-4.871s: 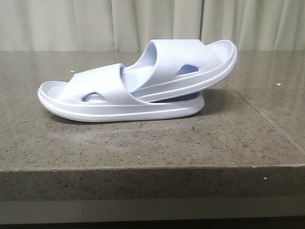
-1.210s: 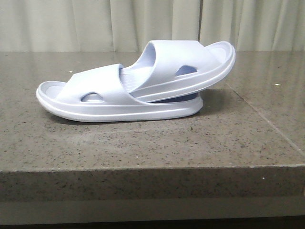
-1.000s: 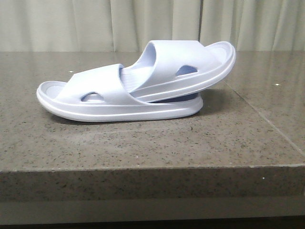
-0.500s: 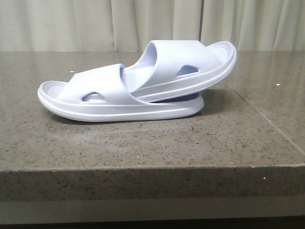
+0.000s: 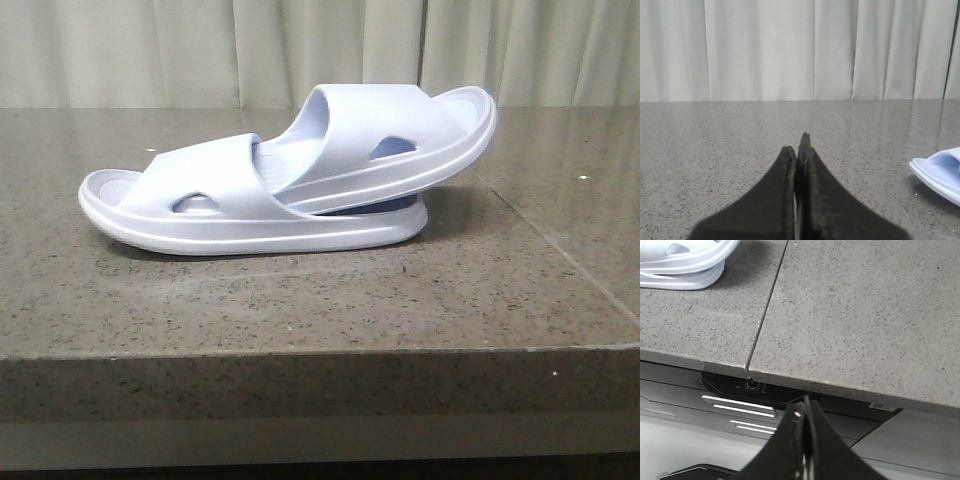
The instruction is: Insert blue slippers together front up
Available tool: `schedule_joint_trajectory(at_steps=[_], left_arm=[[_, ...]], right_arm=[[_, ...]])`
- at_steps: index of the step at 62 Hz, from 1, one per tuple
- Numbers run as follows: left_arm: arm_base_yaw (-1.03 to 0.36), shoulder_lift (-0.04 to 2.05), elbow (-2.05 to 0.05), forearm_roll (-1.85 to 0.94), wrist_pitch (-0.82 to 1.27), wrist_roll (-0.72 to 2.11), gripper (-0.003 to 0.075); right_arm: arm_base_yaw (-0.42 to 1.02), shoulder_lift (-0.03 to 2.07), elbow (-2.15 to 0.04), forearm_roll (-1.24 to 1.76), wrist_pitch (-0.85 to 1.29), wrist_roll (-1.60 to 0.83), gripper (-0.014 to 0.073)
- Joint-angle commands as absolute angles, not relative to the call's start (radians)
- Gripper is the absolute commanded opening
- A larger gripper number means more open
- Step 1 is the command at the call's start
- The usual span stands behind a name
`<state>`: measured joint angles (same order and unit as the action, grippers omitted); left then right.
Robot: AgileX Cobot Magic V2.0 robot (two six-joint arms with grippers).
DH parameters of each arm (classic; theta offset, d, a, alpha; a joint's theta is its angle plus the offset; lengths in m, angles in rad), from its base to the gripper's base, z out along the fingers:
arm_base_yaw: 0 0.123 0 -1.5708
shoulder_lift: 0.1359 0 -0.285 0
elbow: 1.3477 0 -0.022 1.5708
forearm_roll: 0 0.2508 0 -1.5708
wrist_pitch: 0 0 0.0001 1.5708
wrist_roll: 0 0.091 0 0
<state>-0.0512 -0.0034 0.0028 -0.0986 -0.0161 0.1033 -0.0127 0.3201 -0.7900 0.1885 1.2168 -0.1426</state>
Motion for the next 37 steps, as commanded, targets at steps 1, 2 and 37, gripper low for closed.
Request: schedule_joint_trajectory(at_steps=[1,2,37], left_arm=[[-0.057,-0.022,0.01,-0.107,-0.101,0.098,-0.002],[-0.057,-0.022,0.01,-0.107,-0.101,0.098,-0.002],[-0.057,-0.021,0.01,-0.107,-0.101,0.098,-0.002]], right_arm=[[-0.012,0.331,-0.808,0.197,1.154,-0.145,-0.0068],[-0.012,0.331,-0.808,0.197,1.154,-0.145,-0.0068],[0.068,0.244,-0.558,0.209,0.516,-0.145,-0.0068]])
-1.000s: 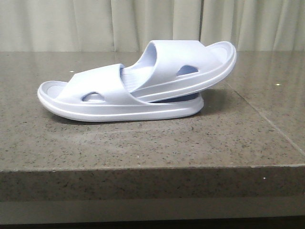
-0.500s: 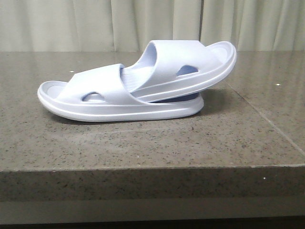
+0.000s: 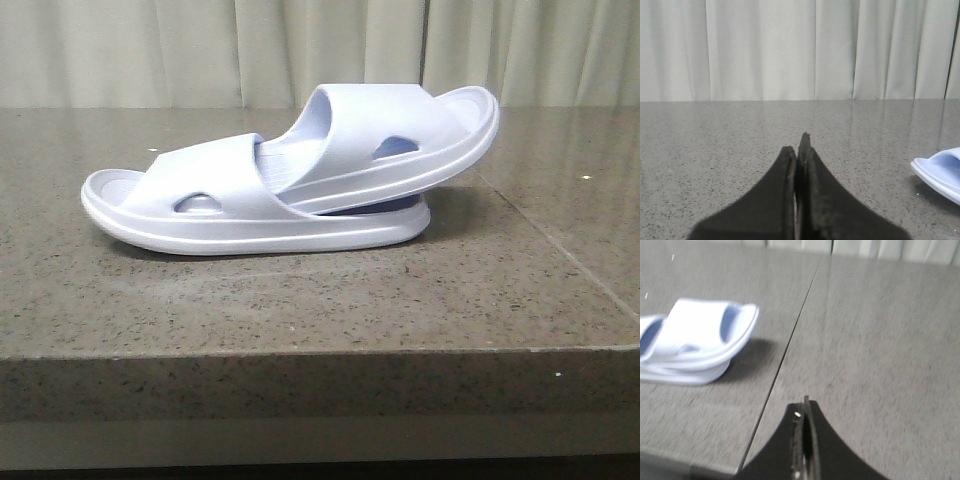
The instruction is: Insert blue slippers together front up
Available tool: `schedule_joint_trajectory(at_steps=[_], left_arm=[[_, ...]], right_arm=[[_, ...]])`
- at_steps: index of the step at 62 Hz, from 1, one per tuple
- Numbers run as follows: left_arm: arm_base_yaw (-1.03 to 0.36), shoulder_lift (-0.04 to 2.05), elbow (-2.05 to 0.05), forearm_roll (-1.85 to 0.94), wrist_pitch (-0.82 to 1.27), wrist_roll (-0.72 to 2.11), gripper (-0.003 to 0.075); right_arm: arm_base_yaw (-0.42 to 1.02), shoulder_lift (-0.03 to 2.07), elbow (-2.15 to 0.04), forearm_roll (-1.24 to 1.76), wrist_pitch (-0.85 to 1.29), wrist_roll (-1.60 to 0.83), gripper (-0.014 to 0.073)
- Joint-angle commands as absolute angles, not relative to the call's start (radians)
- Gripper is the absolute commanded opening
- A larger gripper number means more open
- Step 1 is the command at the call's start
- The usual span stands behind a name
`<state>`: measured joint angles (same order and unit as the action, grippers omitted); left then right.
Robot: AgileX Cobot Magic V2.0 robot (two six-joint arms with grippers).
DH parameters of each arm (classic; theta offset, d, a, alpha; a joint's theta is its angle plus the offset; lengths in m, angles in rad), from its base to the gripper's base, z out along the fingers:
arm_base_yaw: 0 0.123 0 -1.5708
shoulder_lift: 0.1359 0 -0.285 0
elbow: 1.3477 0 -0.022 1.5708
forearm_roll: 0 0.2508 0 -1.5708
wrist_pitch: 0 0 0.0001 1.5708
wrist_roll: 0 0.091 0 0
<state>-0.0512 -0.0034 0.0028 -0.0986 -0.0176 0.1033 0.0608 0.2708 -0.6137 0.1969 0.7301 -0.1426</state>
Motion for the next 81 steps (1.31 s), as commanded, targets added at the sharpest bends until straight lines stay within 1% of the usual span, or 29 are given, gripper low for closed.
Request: schedule_joint_trajectory(at_steps=[1,8,18,32,42,46,56,68,81], left_arm=[[-0.057,-0.021,0.01,-0.107,-0.101,0.098,-0.002],[-0.057,-0.021,0.01,-0.107,-0.101,0.098,-0.002],[-0.057,-0.021,0.01,-0.107,-0.101,0.098,-0.002],[-0.057,-0.021,0.01,-0.107,-0.101,0.098,-0.002],[-0.057,-0.021,0.01,-0.107,-0.101,0.098,-0.002],[-0.057,-0.02,0.01,-0.107,-0.101,0.098,-0.002],[-0.057,-0.02,0.01,-0.107,-0.101,0.098,-0.002],[-0.057,-0.02,0.01,-0.107,-0.101,0.098,-0.002],[-0.057,-0.02,0.01,-0.107,-0.101,0.098,-0.002]], right_arm=[[0.07,0.235,-0.54,0.209,0.494,-0.145,-0.0068],[0.099,0.16,-0.405,0.209,0.336,-0.145,-0.0068],[0.105,0.091,-0.249,0.209,0.237,-0.145,-0.0068],[0.105,0.057,-0.107,0.209,0.074,-0.145,-0.0068],[0.105,-0.033,-0.013,0.209,-0.057,-0.145,-0.0068],[0.105,-0.026,0.024,0.211,-0.143,-0.145,-0.0068],[0.105,-0.029,0.021,0.21,-0.1,-0.149,-0.0068],[0.103,-0.027,0.021,0.21,0.017,-0.149,-0.0068],[0.103,-0.027,0.021,0.211,0.033,-0.148,-0.0068]])
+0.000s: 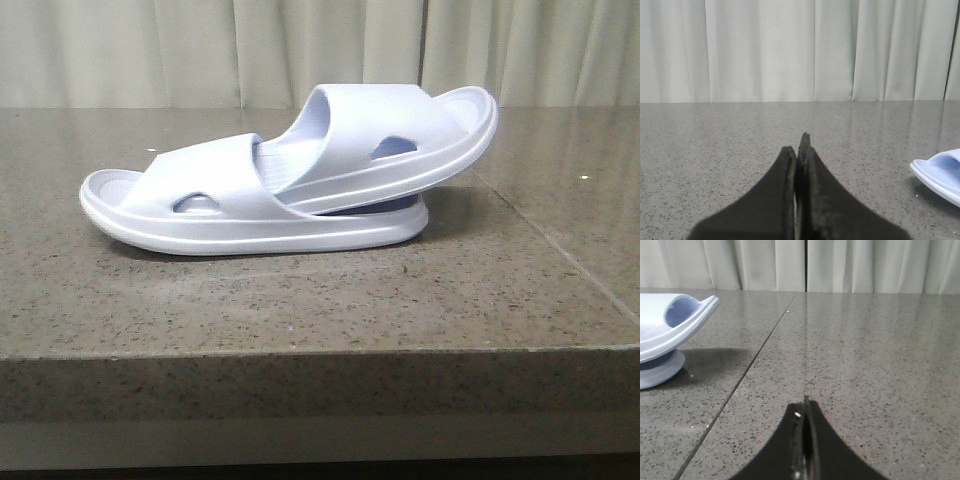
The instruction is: Insert blue slippers together front up
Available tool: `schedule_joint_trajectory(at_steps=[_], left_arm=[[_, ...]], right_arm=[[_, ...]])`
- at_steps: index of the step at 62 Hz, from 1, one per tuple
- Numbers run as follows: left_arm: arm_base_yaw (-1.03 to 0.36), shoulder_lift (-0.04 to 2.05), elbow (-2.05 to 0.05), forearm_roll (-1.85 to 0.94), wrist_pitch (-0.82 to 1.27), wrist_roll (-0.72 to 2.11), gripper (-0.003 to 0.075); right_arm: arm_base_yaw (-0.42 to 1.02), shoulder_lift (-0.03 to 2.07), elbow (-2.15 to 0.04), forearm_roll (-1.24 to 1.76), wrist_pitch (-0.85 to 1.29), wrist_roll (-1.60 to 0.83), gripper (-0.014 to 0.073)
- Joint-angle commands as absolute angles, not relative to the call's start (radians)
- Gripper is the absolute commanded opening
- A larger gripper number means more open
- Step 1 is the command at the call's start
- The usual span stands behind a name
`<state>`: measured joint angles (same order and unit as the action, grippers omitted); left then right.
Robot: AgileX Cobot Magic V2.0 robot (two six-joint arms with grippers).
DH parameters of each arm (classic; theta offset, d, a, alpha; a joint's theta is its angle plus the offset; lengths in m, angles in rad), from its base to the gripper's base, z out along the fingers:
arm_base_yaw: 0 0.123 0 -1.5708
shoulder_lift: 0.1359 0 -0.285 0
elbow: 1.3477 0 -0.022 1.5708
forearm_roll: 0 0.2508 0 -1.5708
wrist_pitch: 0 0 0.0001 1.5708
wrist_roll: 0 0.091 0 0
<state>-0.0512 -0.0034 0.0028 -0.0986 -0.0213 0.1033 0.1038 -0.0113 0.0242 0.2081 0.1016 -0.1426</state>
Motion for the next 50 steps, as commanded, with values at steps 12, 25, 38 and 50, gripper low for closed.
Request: schedule_joint_trajectory(at_steps=[12,25,38,50], left_arm=[[-0.057,-0.02,0.01,-0.107,-0.101,0.098,-0.002],[-0.057,-0.02,0.01,-0.107,-0.101,0.098,-0.002],[-0.057,-0.02,0.01,-0.107,-0.101,0.098,-0.002],[-0.057,-0.02,0.01,-0.107,-0.101,0.098,-0.002]], right_arm=[[0.103,-0.027,0.021,0.186,0.033,-0.145,-0.0068],[0.103,-0.027,0.022,0.033,-0.008,-0.023,-0.0068],[0.103,-0.027,0.022,0.035,-0.038,-0.02,-0.0068],[0.101,-0.027,0.022,0.033,-0.07,-0.016,-0.0068]])
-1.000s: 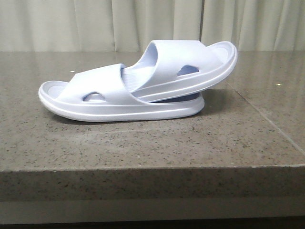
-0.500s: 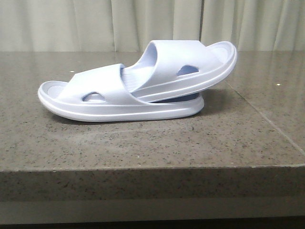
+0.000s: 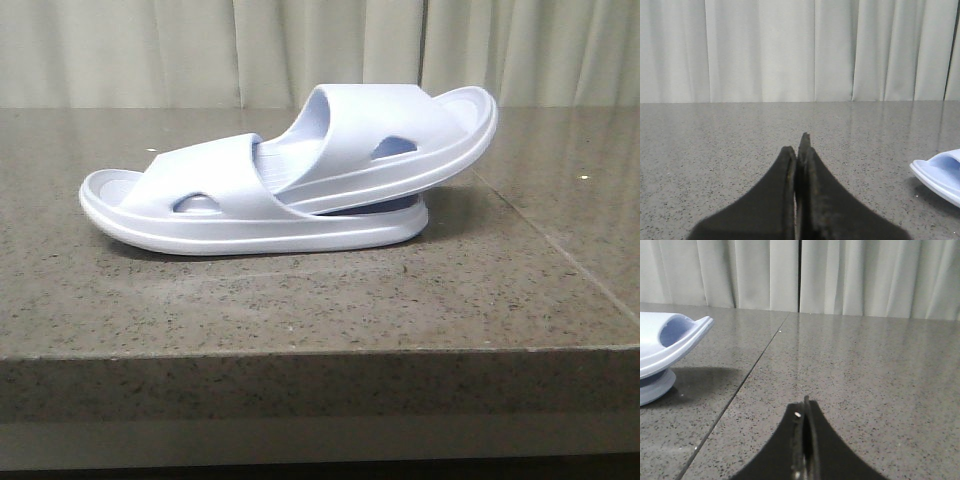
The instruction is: Insert blue slippers together front up
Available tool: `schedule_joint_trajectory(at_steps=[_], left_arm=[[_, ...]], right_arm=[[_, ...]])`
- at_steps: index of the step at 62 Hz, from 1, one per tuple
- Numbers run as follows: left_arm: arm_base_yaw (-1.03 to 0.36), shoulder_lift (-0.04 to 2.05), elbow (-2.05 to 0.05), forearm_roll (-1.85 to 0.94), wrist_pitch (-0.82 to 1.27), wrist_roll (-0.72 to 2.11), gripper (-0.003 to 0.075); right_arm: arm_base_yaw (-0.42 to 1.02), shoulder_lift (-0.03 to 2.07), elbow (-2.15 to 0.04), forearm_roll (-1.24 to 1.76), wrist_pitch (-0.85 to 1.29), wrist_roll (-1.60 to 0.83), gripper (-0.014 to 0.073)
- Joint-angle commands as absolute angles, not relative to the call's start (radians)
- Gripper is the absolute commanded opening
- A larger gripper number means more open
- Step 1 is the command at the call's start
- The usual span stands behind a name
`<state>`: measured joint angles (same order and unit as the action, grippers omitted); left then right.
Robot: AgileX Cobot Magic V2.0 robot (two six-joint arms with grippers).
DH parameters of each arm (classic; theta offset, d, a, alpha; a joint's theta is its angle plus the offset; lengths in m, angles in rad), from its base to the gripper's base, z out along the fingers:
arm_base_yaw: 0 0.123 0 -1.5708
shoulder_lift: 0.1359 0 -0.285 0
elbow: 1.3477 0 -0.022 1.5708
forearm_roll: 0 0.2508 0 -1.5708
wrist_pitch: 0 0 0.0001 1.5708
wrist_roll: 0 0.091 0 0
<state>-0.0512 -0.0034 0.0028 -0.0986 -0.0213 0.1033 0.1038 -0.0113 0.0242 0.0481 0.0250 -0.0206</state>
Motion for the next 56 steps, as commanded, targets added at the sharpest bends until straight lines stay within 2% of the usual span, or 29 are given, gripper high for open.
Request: schedule_joint_trajectory(at_steps=[1,27,56], left_arm=[[-0.057,-0.02,0.01,-0.107,-0.101,0.098,-0.002],[-0.057,-0.02,0.01,-0.107,-0.101,0.098,-0.002],[-0.057,-0.02,0.01,-0.107,-0.101,0.098,-0.002]], right_arm=[[0.101,-0.027,0.022,0.033,-0.07,-0.016,-0.0068],[0.045,-0.027,0.022,0.033,-0.073,-0.008,-0.0068],[0.045,-0.027,0.022,0.035,-0.073,-0.008,-0.0068]])
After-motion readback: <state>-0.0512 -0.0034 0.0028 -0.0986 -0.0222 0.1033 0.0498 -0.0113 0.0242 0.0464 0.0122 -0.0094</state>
